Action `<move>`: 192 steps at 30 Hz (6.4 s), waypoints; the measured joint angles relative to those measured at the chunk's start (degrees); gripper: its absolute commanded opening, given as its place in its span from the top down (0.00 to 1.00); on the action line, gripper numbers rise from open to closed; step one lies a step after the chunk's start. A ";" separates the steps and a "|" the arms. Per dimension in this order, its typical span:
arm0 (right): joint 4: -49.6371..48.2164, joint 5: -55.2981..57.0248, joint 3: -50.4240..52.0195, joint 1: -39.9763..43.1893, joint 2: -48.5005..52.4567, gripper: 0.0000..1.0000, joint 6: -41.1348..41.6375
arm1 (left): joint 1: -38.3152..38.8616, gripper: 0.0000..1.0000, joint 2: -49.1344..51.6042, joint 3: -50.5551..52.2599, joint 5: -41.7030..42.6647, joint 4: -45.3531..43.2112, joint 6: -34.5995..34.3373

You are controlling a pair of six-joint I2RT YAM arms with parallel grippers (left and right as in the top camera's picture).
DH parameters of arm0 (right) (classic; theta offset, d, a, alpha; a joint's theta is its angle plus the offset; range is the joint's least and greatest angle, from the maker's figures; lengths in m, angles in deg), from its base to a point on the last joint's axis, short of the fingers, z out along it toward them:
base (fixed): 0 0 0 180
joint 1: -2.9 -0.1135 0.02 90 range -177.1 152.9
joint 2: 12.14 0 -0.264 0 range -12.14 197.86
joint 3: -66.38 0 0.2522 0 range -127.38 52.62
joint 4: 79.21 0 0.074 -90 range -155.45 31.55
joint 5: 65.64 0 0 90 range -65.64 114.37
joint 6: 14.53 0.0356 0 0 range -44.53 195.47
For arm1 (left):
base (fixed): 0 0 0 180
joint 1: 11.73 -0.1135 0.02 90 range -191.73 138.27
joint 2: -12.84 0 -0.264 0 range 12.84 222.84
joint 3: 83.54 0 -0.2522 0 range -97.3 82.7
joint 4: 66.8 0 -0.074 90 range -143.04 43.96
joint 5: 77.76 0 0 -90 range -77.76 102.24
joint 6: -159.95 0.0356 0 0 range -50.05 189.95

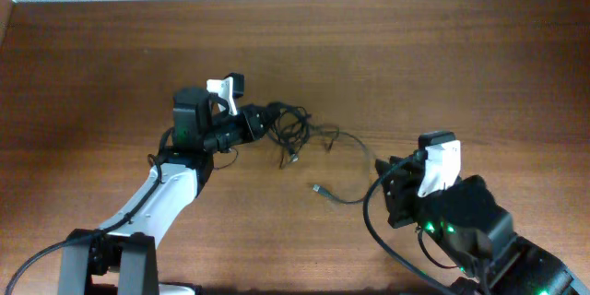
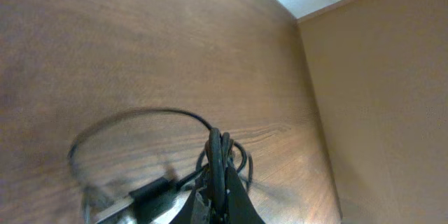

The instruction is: Untangle cables

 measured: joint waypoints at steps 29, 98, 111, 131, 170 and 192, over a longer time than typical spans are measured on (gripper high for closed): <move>-18.80 -5.40 0.00 0.02 29.64 0.96 12.72 | -0.09 1.00 0.07 0.09 33.57 -14.95 4.33; -22.38 -12.37 -0.02 2.14 40.30 0.61 49.68 | -0.13 1.00 0.07 0.09 26.36 -14.95 5.79; -25.66 -7.26 0.00 6.01 40.41 0.96 54.01 | -0.13 1.00 0.07 0.09 26.49 -14.97 5.07; -14.43 -10.84 -0.09 6.32 29.88 0.54 47.54 | -0.13 1.00 0.07 0.13 17.00 -10.95 2.97; -22.16 -15.50 -0.04 6.73 33.77 0.65 57.18 | 1.90 1.00 0.15 0.24 28.70 -25.00 16.22; -29.29 -9.77 -0.04 6.73 38.95 0.56 57.42 | 1.90 1.00 0.15 0.24 30.62 -24.92 19.34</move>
